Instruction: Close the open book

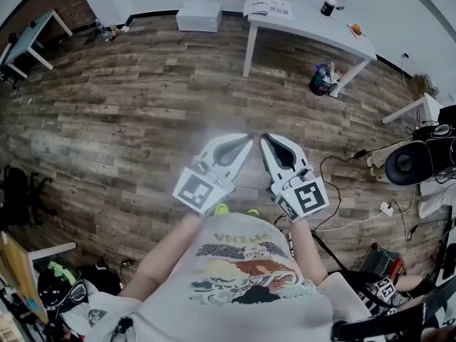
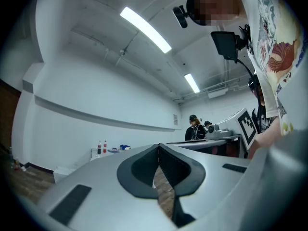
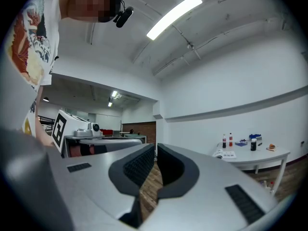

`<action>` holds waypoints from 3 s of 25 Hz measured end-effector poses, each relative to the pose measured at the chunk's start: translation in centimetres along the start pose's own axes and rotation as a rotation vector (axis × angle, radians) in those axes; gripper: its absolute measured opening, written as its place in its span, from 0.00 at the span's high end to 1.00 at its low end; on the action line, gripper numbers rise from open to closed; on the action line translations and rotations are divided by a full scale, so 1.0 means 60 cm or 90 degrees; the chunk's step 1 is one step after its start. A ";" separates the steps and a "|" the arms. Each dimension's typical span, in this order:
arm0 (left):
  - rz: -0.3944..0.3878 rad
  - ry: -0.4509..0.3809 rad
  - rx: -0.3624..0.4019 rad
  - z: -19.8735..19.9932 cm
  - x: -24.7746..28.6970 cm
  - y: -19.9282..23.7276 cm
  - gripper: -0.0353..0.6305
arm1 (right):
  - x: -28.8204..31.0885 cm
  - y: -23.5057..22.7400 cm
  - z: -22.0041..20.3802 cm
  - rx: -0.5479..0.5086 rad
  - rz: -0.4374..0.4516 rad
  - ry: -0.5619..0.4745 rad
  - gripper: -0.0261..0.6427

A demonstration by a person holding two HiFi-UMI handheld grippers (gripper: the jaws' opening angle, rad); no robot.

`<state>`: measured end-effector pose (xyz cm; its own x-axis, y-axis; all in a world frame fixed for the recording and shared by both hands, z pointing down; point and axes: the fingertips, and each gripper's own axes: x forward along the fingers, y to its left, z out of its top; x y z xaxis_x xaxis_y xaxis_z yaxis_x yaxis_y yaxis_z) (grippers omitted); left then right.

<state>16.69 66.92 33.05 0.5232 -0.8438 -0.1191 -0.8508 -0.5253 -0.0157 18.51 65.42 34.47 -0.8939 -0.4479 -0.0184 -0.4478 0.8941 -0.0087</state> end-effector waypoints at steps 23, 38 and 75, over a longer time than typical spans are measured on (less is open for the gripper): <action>0.017 0.010 -0.017 -0.038 0.070 0.121 0.93 | 0.119 -0.084 -0.039 0.012 0.002 0.033 0.93; 0.073 0.019 0.000 -0.079 0.287 0.290 0.93 | 0.260 -0.326 -0.046 0.017 0.046 0.027 0.93; 0.014 0.025 -0.038 -0.155 0.608 0.762 0.93 | 0.687 -0.676 -0.089 0.018 -0.009 0.080 0.93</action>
<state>-2.66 11.09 37.21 0.5063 -0.8586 -0.0802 -0.8586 -0.5106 0.0458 -0.26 10.67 39.42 -0.8835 -0.4558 0.1076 -0.4617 0.8863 -0.0366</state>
